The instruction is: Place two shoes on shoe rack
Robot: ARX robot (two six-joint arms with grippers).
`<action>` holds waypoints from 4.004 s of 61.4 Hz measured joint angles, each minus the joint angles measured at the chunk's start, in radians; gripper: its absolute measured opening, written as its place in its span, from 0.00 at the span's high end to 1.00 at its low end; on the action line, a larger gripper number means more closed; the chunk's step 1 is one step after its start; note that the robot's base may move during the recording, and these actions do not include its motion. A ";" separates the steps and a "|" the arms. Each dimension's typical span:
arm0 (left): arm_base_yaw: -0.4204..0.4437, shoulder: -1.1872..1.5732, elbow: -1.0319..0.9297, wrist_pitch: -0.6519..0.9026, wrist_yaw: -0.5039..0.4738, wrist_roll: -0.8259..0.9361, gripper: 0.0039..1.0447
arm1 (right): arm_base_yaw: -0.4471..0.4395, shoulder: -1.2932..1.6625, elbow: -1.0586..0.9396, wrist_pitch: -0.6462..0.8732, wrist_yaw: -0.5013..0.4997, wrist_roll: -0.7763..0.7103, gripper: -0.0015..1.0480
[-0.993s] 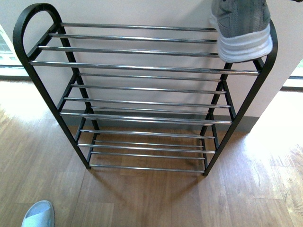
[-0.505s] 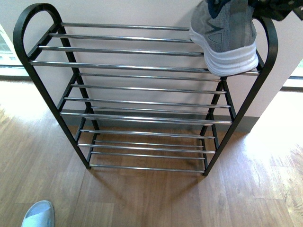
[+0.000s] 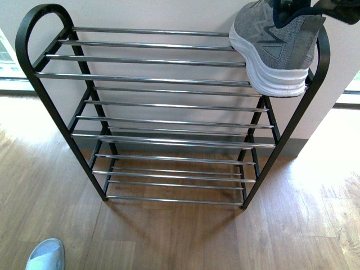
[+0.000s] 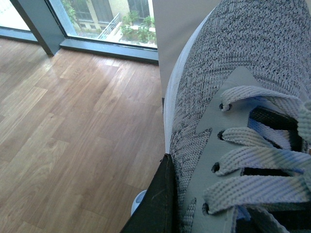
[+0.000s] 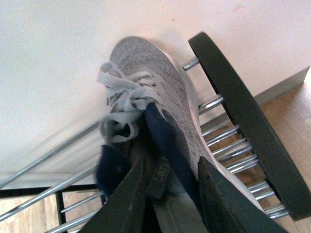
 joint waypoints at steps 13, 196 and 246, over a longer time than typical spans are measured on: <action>0.000 0.000 0.000 0.000 0.000 0.000 0.98 | -0.011 -0.153 -0.069 0.026 -0.085 -0.058 0.26; 0.000 0.000 0.000 0.000 0.000 0.000 0.98 | -0.127 -1.775 -1.197 -0.061 -0.239 -0.732 0.37; 0.000 0.000 0.000 0.000 -0.011 0.000 0.98 | -0.127 -1.776 -1.197 -0.061 -0.243 -0.735 0.16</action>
